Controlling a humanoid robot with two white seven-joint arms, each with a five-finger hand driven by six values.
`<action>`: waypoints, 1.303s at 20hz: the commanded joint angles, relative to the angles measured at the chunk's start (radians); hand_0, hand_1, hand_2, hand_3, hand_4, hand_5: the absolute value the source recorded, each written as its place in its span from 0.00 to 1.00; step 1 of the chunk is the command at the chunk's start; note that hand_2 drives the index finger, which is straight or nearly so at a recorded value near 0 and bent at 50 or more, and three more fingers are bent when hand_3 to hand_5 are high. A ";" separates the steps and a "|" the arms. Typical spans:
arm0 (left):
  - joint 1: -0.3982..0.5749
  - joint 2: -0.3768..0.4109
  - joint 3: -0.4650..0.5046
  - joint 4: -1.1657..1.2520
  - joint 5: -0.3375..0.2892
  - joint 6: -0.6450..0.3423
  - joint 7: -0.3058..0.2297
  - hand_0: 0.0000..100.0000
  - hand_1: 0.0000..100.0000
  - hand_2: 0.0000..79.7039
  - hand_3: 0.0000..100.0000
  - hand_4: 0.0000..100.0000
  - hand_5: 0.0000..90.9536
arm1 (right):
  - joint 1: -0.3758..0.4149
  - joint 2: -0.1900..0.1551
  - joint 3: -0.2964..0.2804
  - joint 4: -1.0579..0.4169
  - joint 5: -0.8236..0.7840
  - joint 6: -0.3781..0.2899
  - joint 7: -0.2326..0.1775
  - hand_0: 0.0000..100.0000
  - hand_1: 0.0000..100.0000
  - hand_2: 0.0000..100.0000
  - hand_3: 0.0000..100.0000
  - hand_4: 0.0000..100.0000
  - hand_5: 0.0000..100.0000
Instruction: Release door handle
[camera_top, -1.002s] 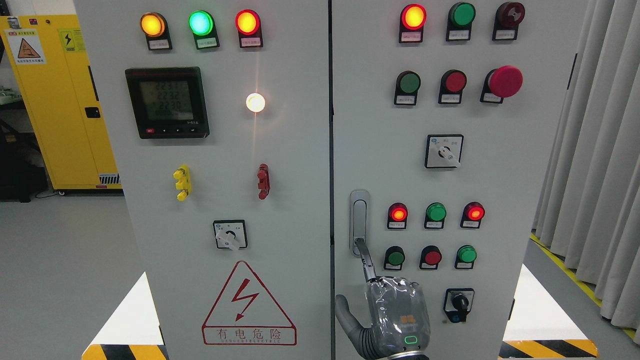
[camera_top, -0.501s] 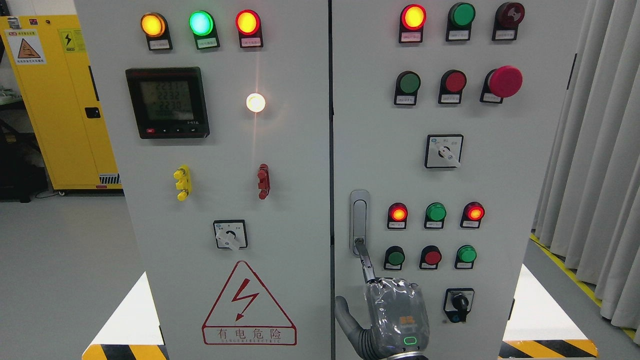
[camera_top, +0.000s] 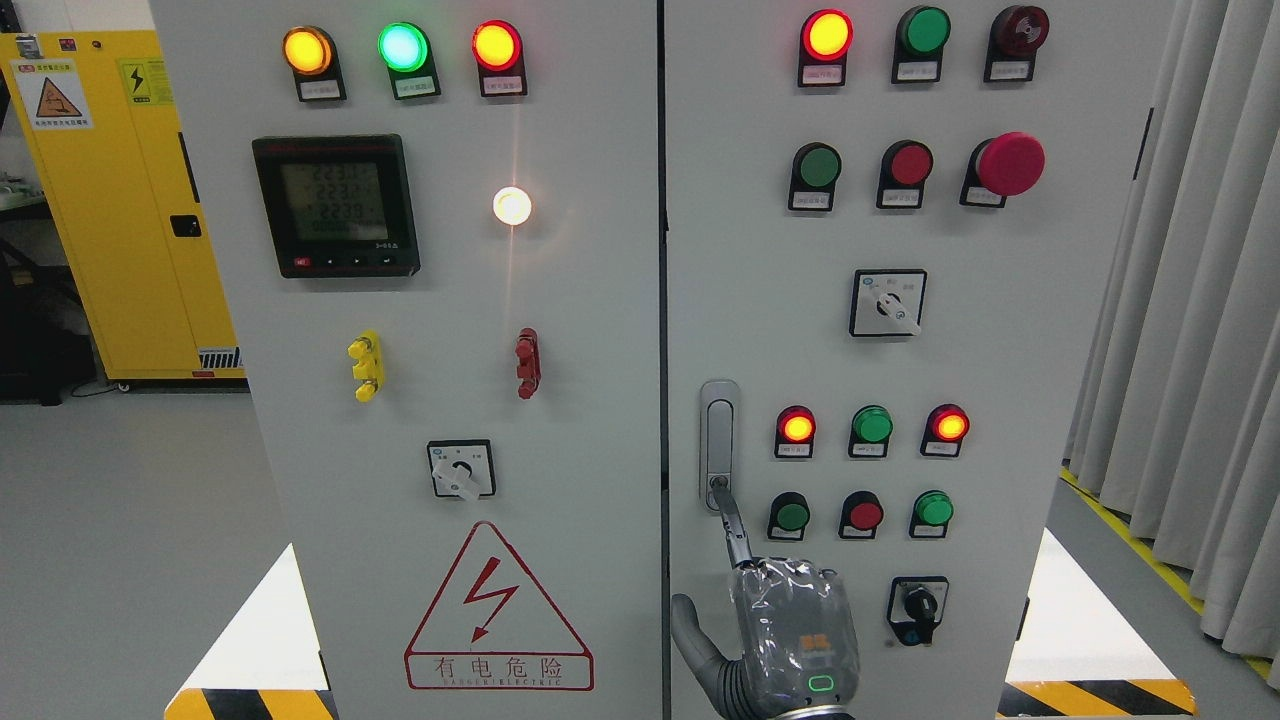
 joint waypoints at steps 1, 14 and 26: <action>0.000 0.000 0.000 -0.012 0.000 0.000 0.000 0.12 0.56 0.00 0.00 0.00 0.00 | 0.006 0.000 0.000 0.000 0.000 0.000 0.001 0.50 0.39 0.00 1.00 1.00 1.00; 0.000 0.000 0.000 -0.012 0.000 0.000 0.000 0.12 0.56 0.00 0.00 0.00 0.00 | 0.008 0.000 0.004 0.000 0.000 0.000 0.001 0.50 0.39 0.00 1.00 1.00 1.00; 0.000 0.000 0.000 -0.012 0.000 0.000 0.000 0.12 0.56 0.00 0.00 0.00 0.00 | 0.015 0.000 0.008 -0.003 0.000 0.000 0.001 0.51 0.39 0.00 1.00 1.00 1.00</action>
